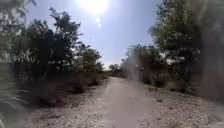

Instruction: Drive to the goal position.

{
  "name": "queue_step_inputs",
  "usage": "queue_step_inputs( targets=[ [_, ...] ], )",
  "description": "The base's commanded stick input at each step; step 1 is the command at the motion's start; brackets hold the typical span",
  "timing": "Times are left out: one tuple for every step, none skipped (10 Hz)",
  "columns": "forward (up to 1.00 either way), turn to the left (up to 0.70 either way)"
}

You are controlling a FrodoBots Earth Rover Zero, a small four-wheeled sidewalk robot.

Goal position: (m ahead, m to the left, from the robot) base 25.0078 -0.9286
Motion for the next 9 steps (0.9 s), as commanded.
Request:
queue_step_inputs(
  targets=[
    [0.04, 0.04],
    [0.04, 0.04],
    [0.04, 0.04],
    [0.04, 0.04],
    [0.04, 0.04],
    [0.04, 0.04],
    [0.04, 0.04],
    [0.04, 0.04],
    [0.04, 0.04]
  ],
)
